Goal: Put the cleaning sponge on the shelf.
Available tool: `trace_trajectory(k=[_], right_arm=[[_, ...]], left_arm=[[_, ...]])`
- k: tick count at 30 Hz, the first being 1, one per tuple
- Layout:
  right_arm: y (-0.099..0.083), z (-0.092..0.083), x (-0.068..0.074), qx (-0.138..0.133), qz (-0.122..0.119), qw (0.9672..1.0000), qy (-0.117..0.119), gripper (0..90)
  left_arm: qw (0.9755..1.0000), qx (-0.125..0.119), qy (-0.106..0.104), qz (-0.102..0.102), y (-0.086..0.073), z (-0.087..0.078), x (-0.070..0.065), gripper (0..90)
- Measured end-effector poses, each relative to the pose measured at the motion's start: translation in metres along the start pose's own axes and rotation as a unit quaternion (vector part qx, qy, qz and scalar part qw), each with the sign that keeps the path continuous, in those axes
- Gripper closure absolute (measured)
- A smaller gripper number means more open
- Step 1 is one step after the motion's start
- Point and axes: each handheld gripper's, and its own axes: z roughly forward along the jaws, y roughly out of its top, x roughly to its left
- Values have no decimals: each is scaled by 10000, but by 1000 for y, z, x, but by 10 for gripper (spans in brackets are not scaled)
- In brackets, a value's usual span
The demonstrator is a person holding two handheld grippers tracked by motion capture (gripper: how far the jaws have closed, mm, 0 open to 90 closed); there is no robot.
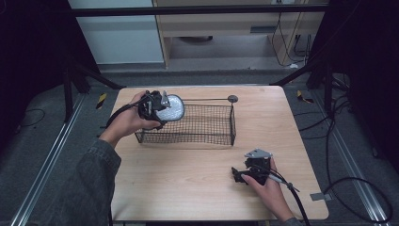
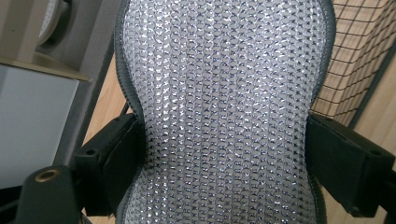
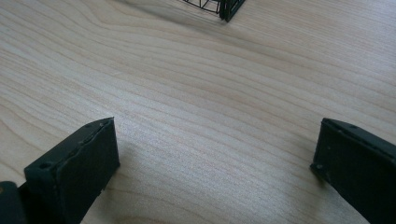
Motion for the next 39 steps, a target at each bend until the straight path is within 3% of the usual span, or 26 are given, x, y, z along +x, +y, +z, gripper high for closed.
trace_trajectory(k=[5, 8, 14, 17, 24, 35, 39], right_arm=[[0, 0, 0, -2, -5, 10000, 5, 4], [0, 0, 0, 2, 8, 10000, 10, 4], [0, 0, 0, -2, -3, 10000, 5, 4], [0, 0, 0, -2, -3, 10000, 6, 4], [0, 0, 0, 2, -5, 10000, 10, 4], [0, 0, 0, -3, -6, 10000, 7, 4], [0, 0, 0, -3, 2, 10000, 11, 4]], left_arm=[[10000, -81, -19, -54, -2, 7, 3, 136], [10000, 28, -59, -58, -4, 13, 4, 137], [9999, 4, -75, -111, -4, 17, 5, 137], [9999, 46, -113, 11, -1, 20, 2, 137], [9998, 72, -175, 31, 1, 26, 1, 136], [9998, 119, -156, -90, -4, 34, 3, 125], [9993, 89, -151, -318, -8, 35, 6, 100]])
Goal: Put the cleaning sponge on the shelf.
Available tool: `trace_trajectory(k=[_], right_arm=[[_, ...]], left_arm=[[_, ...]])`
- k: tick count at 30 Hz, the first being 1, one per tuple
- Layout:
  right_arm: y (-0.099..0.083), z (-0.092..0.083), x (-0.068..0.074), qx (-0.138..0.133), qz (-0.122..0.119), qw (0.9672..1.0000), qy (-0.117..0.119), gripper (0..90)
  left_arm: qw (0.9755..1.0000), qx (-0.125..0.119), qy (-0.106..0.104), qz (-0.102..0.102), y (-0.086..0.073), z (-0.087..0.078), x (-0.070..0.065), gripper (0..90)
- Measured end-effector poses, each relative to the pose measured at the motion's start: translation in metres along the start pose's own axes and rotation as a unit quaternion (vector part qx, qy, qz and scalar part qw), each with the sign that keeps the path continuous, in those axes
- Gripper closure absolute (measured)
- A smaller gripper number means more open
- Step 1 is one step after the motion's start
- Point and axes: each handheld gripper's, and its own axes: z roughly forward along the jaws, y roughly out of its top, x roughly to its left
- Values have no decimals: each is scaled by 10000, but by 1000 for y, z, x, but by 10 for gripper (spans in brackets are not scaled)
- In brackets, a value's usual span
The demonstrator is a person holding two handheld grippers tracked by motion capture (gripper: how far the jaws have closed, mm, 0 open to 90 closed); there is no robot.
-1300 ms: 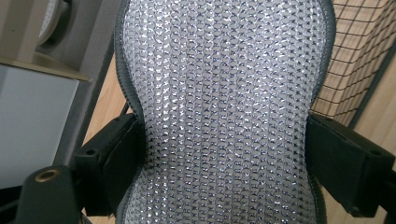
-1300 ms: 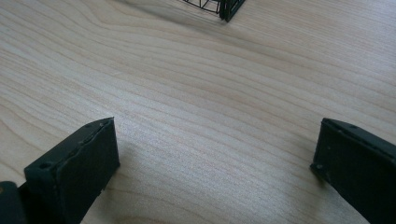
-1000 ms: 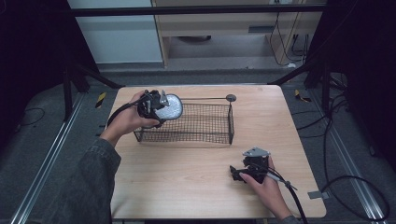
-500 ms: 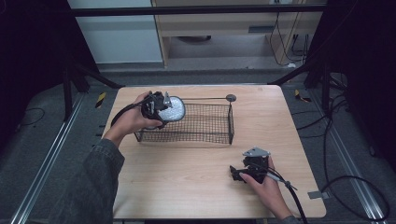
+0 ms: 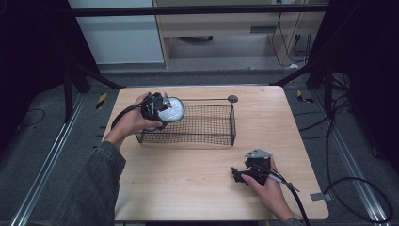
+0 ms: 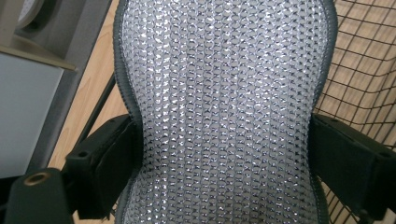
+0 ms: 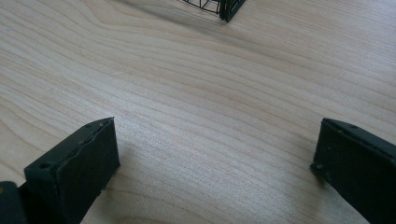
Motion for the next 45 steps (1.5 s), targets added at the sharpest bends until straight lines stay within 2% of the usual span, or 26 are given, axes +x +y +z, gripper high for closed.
trace_trajectory(k=[1, 2, 4, 5, 7, 12, 20, 22, 24, 26, 27, 28, 31, 33, 42, 45], right_arm=[[0, 0, 0, 0, 0, 10000, 0, 4], [0, 0, 0, 3, -13, 10000, -4, 4], [0, 0, 0, 4, -9, 10000, -6, 4], [0, 0, 0, -2, -8, 10000, -3, 4], [0, 0, 0, -1, -9, 10000, -4, 4], [0, 0, 0, 0, -7, 10000, -5, 4], [0, 0, 0, -1, -11, 10000, -1, 4], [0, 0, 0, 6, -8, 10000, -4, 4], [0, 0, 0, -1, -12, 10000, -8, 4], [0, 0, 0, 4, -8, 10000, 1, 4], [0, 0, 0, 4, -10, 10000, -3, 4], [0, 0, 0, 4, -8, 10000, -3, 4], [0, 0, 0, 4, -8, 10000, -3, 4], [0, 0, 0, 0, -8, 10000, -1, 4], [0, 0, 0, 1, 4, 10000, 9, 4], [0, 0, 0, -1, -12, 10000, 0, 4]], left_arm=[[10000, 0, 0, 0, 0, 0, 0, 88], [9999, -59, -12, -128, -1, 0, 1, 88], [9994, -110, -172, -291, -3, 0, 2, 61], [9994, -110, -107, -296, -3, 0, 2, 45], [9987, -193, -175, -433, -3, -1, 3, 31], [9978, -319, -220, -541, -2, -3, 4, 31], [9976, -438, -262, -471, 0, -11, -1, 34], [9969, -490, -404, -468, 1, -12, -3, 34], [9975, -409, -422, -396, 1, -11, -5, 52], [9978, -348, -367, -426, 1, -10, -4, 50], [9978, -348, -367, -426, 1, -10, -4, 58], [9965, -421, -500, -516, 0, -9, -3, 108], [9963, -430, -541, -512, 1, -7, -3, 148], [9956, -460, -667, -473, 2, -4, -5, 178], [9950, -573, -625, -526, 7, -5, -6, 183], [9938, -729, -590, -592, 9, -10, -7, 186]])
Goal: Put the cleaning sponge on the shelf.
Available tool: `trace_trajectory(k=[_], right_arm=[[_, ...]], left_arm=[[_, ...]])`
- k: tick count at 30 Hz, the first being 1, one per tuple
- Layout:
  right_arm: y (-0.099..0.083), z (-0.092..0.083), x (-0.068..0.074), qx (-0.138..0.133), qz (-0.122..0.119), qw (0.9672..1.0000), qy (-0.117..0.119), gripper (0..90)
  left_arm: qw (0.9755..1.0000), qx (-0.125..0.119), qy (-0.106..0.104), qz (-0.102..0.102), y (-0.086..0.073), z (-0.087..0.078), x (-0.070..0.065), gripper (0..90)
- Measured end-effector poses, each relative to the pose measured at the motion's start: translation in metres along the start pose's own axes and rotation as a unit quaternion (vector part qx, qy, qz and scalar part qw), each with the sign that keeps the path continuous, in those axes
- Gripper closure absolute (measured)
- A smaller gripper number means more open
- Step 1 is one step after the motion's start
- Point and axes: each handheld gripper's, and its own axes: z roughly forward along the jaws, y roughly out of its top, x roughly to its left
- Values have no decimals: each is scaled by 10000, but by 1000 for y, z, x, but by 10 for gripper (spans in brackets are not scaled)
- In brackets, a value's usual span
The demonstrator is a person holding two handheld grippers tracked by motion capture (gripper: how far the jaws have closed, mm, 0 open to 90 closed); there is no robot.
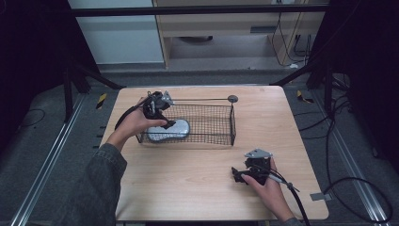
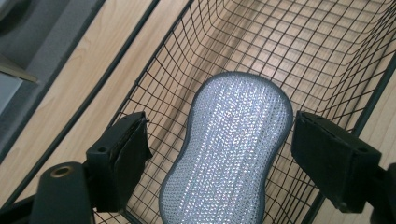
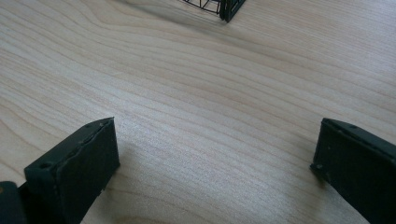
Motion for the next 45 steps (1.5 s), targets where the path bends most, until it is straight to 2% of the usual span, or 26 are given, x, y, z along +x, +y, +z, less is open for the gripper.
trace_trajectory(k=[4, 9, 12, 18, 19, 20, 21, 24, 33, 37, 38, 42, 45], right_arm=[[0, 0, 0, 5, 7, 10000, 1, 4], [0, 0, 0, 2, -1, 10000, -7, 4], [0, 0, 0, 1, 0, 10000, -7, 4], [0, 0, 0, 3, 5, 10000, -6, 4], [0, 0, 0, 3, 5, 10000, -6, 4], [0, 0, 0, -2, 6, 10000, -4, 4], [0, 0, 0, 3, 4, 10000, -6, 4], [0, 0, 0, -2, 4, 10000, -5, 4], [0, 0, 0, 2, 9, 10000, -5, 4], [0, 0, 0, 2, 10, 10000, -7, 4], [0, 0, 0, 2, 10, 10000, -7, 4], [0, 0, 0, -4, 11, 10000, -13, 4], [0, 0, 0, -5, 16, 10000, -16, 4]], left_arm=[[9998, -160, 102, -28, 2, -8, -5, 187], [9994, -289, 125, -119, 2, -17, -10, 178], [9990, -357, 177, -204, 3, -21, -14, 119], [9969, -493, 285, -542, -1, -29, -27, 45], [9969, -493, 285, -542, -1, -29, -27, 42], [9958, -533, 278, -685, -4, -32, -29, 41], [9954, -558, 294, -721, -6, -34, -31, 40], [9948, -610, 267, -770, -10, -37, -34, 37], [9932, -631, 447, -867, -22, -49, -48, 38], [9907, -782, 504, -995, -32, -56, -62, 37], [9907, -782, 504, -995, -32, -56, -62, 37], [9882, -847, 543, -1156, -47, -60, -74, 36], [9885, -792, 649, -1115, -53, -63, -80, 36]])
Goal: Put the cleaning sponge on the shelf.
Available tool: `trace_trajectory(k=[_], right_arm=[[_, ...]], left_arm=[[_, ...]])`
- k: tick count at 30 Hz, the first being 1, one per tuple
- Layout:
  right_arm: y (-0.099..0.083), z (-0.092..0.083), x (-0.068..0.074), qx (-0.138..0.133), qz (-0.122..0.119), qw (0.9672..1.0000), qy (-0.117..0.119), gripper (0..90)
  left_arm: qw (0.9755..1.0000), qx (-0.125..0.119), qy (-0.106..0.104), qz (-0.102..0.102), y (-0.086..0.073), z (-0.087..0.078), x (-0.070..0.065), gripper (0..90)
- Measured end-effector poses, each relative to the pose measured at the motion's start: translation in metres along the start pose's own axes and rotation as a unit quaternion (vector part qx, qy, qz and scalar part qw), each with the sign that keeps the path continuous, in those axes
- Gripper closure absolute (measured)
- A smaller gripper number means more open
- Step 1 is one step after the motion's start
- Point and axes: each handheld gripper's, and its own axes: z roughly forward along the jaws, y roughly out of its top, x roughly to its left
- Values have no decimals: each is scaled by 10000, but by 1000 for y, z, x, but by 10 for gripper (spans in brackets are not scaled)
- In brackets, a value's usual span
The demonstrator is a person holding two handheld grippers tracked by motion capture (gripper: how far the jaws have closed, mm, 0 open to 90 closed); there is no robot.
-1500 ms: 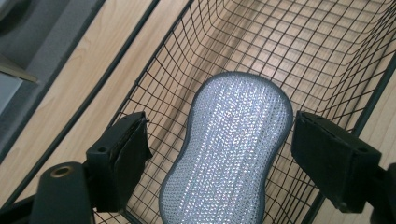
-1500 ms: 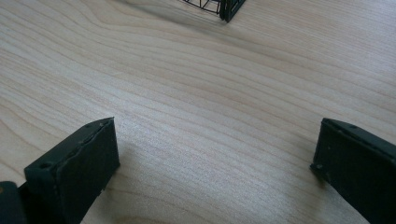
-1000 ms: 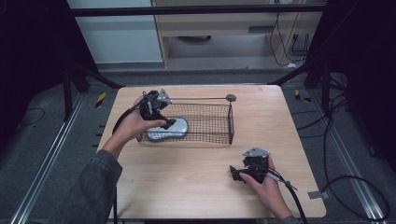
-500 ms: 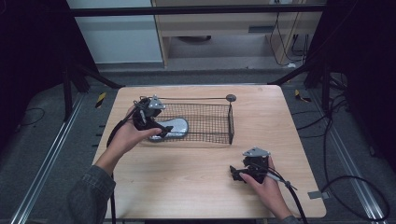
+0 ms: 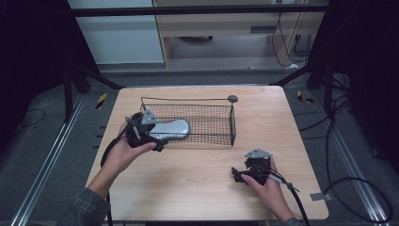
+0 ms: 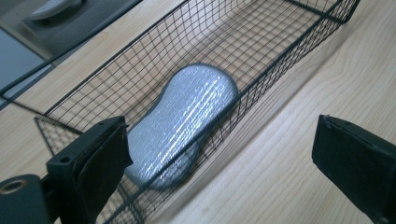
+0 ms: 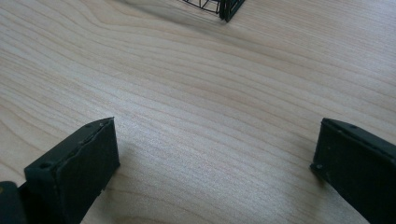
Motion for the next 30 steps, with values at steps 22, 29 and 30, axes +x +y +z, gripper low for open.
trace_trajectory(k=[22, 29, 30], right_arm=[[0, 0, 0, 2, 10, 10000, -1, 4], [0, 0, 0, 3, 7, 10000, 0, 4], [0, 0, 0, 2, 9, 10000, 0, 4]], left_arm=[[9981, 126, -211, -559, -83, 13, -35, 41], [9963, 501, -136, -683, -110, 29, -29, 40], [9960, 528, -107, -716, -112, 31, -27, 40]])
